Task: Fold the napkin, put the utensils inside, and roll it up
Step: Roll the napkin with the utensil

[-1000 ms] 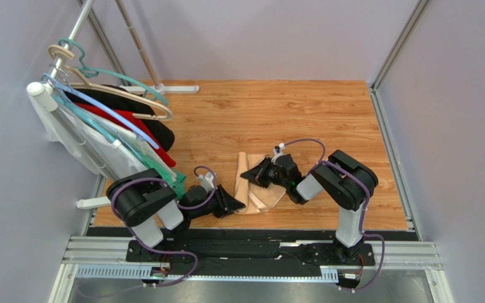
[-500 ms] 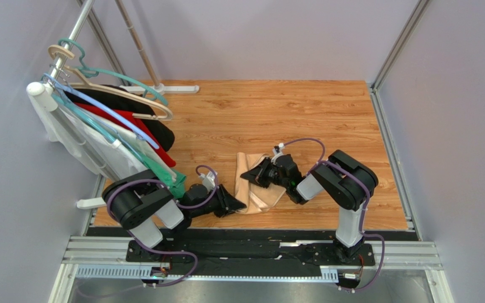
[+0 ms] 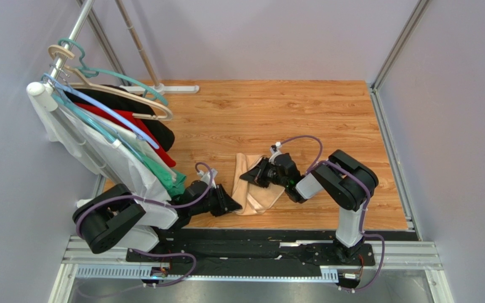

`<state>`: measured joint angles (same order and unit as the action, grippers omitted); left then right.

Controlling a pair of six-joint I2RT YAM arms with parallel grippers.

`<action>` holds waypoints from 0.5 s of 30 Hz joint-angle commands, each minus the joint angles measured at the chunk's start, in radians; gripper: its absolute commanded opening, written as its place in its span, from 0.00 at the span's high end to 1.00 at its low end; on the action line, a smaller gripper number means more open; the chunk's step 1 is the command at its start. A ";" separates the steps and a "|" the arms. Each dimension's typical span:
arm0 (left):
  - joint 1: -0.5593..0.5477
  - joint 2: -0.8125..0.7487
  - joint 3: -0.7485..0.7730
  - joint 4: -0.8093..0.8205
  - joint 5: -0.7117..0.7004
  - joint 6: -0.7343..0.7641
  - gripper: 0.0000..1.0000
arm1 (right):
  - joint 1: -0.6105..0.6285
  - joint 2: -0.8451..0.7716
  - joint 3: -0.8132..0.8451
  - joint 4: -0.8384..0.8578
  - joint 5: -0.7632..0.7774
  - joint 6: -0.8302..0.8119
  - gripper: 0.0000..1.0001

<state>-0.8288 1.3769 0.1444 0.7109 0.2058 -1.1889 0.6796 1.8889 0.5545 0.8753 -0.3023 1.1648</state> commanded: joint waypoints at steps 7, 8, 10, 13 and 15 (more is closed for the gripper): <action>0.002 -0.081 0.170 -0.439 -0.057 0.238 1.00 | 0.003 -0.102 0.068 -0.263 0.029 -0.187 0.31; 0.002 -0.084 0.182 -0.474 -0.068 0.255 1.00 | 0.003 -0.118 0.074 -0.298 0.038 -0.203 0.29; 0.002 -0.087 0.216 -0.557 -0.098 0.301 1.00 | 0.003 -0.172 0.088 -0.398 0.081 -0.240 0.28; 0.002 -0.085 0.239 -0.615 -0.135 0.333 1.00 | 0.003 -0.260 0.107 -0.568 0.175 -0.269 0.27; 0.002 -0.084 0.254 -0.649 -0.152 0.356 1.00 | 0.003 -0.301 0.134 -0.671 0.213 -0.295 0.27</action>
<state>-0.8288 1.3048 0.3561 0.2089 0.1284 -0.9340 0.6830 1.6833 0.6304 0.4614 -0.2192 0.9657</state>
